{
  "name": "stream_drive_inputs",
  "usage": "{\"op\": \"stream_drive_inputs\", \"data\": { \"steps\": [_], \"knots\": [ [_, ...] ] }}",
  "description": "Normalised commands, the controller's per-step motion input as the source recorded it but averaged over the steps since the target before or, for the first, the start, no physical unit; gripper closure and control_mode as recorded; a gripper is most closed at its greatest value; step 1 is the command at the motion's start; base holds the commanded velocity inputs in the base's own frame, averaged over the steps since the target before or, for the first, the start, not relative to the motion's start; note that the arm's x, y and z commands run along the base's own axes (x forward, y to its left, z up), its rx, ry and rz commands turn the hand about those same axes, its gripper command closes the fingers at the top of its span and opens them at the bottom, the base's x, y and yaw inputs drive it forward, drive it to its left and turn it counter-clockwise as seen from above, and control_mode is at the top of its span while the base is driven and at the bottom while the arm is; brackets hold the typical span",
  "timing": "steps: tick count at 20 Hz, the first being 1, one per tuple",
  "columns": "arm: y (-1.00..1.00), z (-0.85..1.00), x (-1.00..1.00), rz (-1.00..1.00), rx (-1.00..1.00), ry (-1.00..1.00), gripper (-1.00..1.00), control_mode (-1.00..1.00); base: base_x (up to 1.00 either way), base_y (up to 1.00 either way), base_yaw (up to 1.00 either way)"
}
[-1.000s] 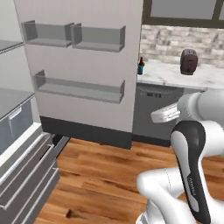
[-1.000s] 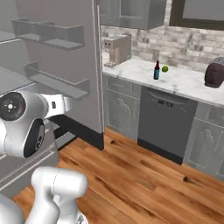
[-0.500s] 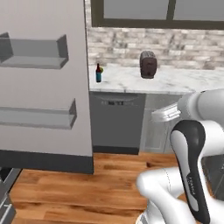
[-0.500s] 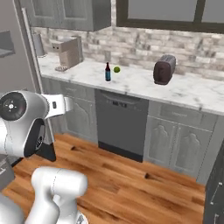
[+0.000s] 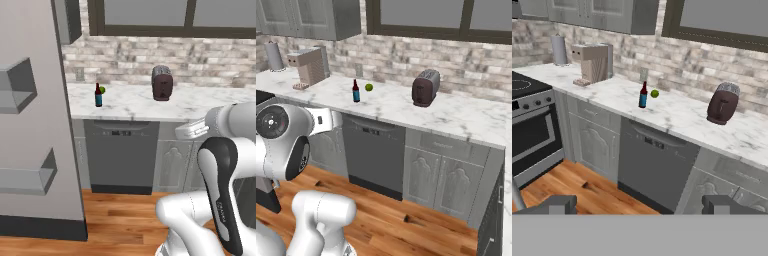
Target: Place the beer on the top shelf of the fridge to keep it out of children's reach, and place the sweet potato and lime on lower shelves for easy access.
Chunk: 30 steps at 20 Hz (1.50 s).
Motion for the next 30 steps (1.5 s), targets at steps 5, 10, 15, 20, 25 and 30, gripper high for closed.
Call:
{"op": "stream_drive_inputs", "data": {
  "steps": [5, 10, 15, 20, 25, 30],
  "knots": [
    [0.00, 0.00, 0.00, 0.00, 0.00, 0.00, -1.00, 1.00, 1.00, 0.00, 0.03],
    [0.00, 0.00, 0.00, 0.00, 0.00, 0.00, -1.00, 1.00, 0.90, 0.00, 0.04],
    [0.00, 0.00, 0.00, 0.00, 0.00, 0.00, -1.00, 1.00, 0.72, 0.42, 0.08],
    [0.00, 0.00, 0.00, 0.00, 0.00, 0.00, -1.00, 1.00, 0.61, 0.80, 0.07],
    [0.00, 0.00, 0.00, 0.00, 0.00, 0.00, -1.00, 1.00, 0.66, 0.57, 0.03],
    [0.00, 0.00, 0.00, 0.00, 0.00, 0.00, -1.00, 1.00, 0.57, 0.02, 0.00]
  ]
}}
